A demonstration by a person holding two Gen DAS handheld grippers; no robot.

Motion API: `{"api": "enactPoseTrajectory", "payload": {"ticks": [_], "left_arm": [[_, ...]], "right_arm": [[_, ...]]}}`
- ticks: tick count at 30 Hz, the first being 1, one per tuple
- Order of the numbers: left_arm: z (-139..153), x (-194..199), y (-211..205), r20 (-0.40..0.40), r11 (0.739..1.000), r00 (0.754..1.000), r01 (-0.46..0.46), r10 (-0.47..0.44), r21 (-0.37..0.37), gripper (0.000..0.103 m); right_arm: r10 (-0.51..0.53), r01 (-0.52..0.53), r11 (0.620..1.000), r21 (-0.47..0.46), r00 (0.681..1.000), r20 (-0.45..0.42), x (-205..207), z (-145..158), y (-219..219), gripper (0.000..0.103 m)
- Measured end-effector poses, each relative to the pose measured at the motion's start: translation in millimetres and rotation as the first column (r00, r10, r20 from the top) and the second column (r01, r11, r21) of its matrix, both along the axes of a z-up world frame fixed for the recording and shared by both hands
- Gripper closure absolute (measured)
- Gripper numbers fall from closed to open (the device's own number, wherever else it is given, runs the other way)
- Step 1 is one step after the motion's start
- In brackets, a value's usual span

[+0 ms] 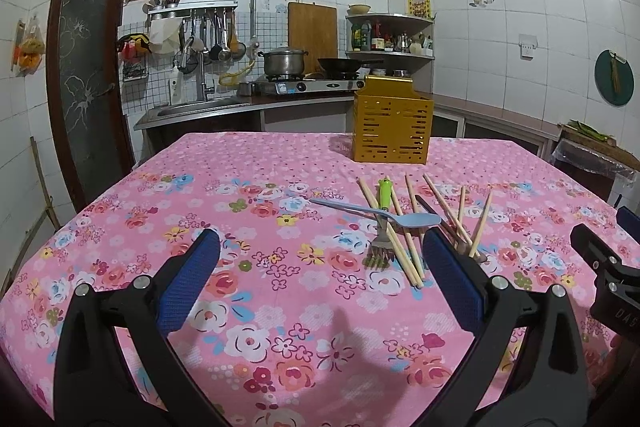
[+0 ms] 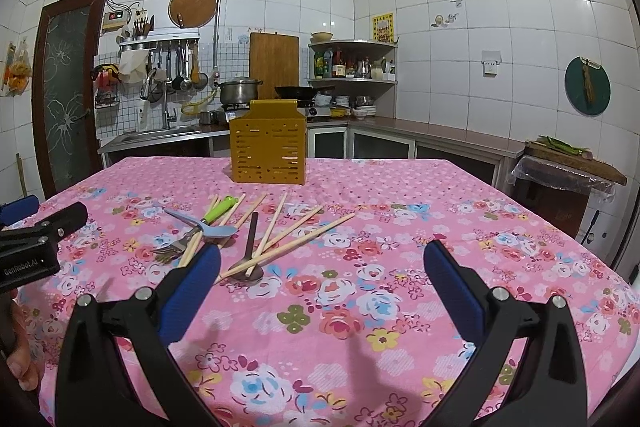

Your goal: Organize utensils

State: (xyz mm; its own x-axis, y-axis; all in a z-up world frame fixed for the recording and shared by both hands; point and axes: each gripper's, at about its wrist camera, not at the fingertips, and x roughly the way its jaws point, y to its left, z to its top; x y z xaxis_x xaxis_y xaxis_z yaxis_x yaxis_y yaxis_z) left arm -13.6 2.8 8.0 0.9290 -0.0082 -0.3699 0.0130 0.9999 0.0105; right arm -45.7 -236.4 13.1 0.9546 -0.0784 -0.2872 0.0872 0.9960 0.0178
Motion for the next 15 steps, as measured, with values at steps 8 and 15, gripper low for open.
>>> {"api": "enactPoseTrajectory", "payload": {"ticks": [8,15], "left_arm": [[0.0,-0.1,-0.4,0.001,1.000,1.000,0.001,-0.001,0.001,0.005],[-0.2,0.1,-0.4,0.001,1.000,1.000,0.002,-0.002,0.001,0.005]], "right_arm": [[-0.003,0.003,1.000,0.002,1.000,0.000,-0.2,0.3,-0.9,0.004],[-0.003,0.003,1.000,0.002,1.000,0.002,-0.2,0.6,-1.1,0.004]]}}
